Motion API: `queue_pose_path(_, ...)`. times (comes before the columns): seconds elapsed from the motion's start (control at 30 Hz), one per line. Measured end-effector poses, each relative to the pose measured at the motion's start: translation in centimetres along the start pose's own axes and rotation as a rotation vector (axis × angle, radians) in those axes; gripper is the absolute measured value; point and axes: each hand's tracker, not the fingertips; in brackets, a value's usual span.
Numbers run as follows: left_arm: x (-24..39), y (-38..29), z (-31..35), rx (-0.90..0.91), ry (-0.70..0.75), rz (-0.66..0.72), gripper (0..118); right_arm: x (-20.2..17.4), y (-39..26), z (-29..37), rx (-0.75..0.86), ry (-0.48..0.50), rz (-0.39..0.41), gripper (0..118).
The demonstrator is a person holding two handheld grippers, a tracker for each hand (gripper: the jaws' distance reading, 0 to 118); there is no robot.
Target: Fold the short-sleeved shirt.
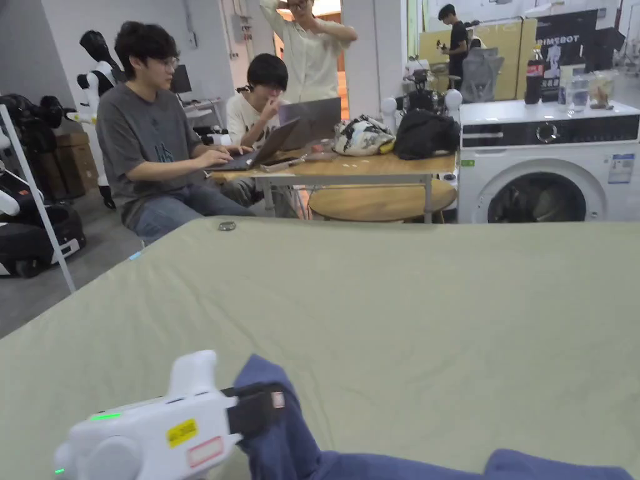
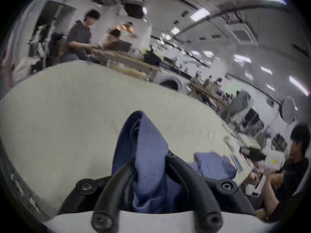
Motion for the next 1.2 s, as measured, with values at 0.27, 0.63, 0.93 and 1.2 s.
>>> queue_pose_path(0.27, 6.6, -6.3, -11.2, -0.295, -0.19, -0.07, 66, 0.4, -0.2, 3.7, -0.003, -0.085, 0.102, 0)
queue_pose_path(0.63, 4.1, -5.5, -9.7, -0.184, -0.242, 0.19, 0, 4.6, -1.7, 5.2, 0.002, -0.066, -0.074, 0)
queue_pose_path(0.93, 6.3, -9.2, -14.9, -0.377, -0.278, 0.205, 0, 3.3, -2.4, 3.9, -0.058, -0.026, -0.083, 0)
queue_pose_path(1.2, -1.4, -2.0, -4.2, -0.097, -0.29, 0.281, 92, 1.3, -1.4, 0.9, -0.088, 0.068, -0.058, 0)
